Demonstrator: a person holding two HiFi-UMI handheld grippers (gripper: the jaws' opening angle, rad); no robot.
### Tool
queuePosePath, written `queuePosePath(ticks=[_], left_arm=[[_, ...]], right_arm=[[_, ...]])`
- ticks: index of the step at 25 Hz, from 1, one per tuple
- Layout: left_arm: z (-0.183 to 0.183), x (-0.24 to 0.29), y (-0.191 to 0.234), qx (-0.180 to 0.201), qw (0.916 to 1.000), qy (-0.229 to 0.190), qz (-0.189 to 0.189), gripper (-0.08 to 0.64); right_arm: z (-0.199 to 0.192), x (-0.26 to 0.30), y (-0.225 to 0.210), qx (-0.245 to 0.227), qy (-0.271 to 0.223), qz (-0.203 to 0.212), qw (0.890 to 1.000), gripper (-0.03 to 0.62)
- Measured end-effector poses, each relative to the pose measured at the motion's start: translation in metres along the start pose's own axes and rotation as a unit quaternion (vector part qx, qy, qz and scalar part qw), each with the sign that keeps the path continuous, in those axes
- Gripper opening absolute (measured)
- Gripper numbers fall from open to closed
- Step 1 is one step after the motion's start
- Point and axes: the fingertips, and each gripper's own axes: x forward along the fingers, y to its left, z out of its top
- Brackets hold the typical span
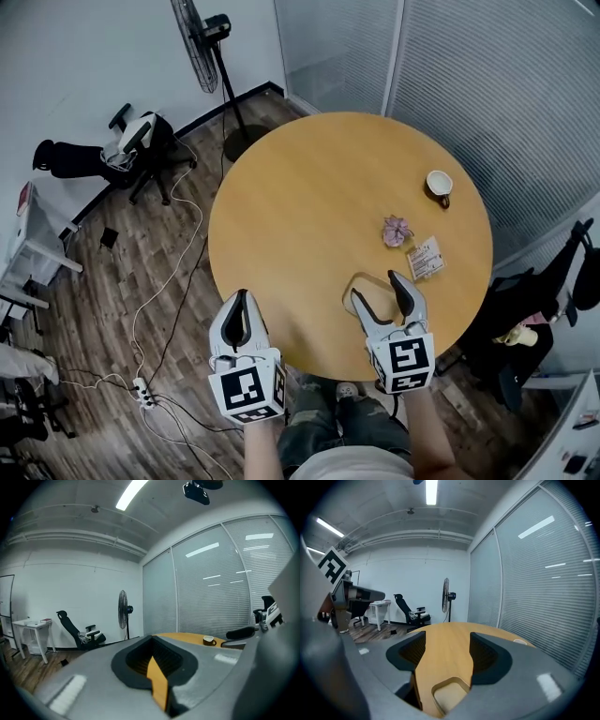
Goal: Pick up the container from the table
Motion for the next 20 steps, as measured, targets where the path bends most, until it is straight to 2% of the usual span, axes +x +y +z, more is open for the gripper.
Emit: queuePosePath(ticks=[9,20], left_arm=[[-0.037,0.056,-0.003,-0.005,0.9976,0.054,-0.044,0.000],[-0.088,0.094,-0.026,-0.016,0.9894,0.115,-0.087,0.000]], right_arm=[[-0.039,0.036,0.004,0.002,0.071,0.000,0.997,0.318],[-0.097,0.057,0.019,-0.005,0.154,0.033,0.987,0.298]])
